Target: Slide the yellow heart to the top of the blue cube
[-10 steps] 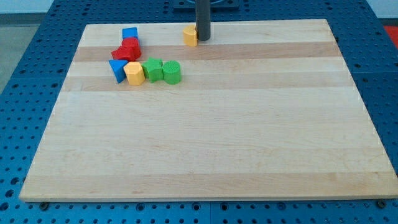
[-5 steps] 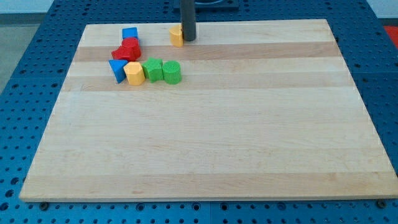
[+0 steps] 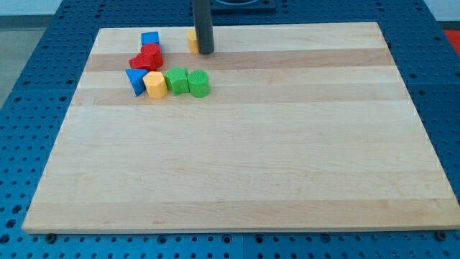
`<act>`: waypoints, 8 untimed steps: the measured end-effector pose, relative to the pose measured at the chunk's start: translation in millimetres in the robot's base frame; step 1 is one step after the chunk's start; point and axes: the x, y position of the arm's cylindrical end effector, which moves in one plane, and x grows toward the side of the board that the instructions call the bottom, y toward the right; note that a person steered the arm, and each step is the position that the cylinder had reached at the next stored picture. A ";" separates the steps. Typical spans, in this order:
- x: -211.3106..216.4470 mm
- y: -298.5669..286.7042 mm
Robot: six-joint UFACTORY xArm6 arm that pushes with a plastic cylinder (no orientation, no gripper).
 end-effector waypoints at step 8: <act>-45.4 -53.0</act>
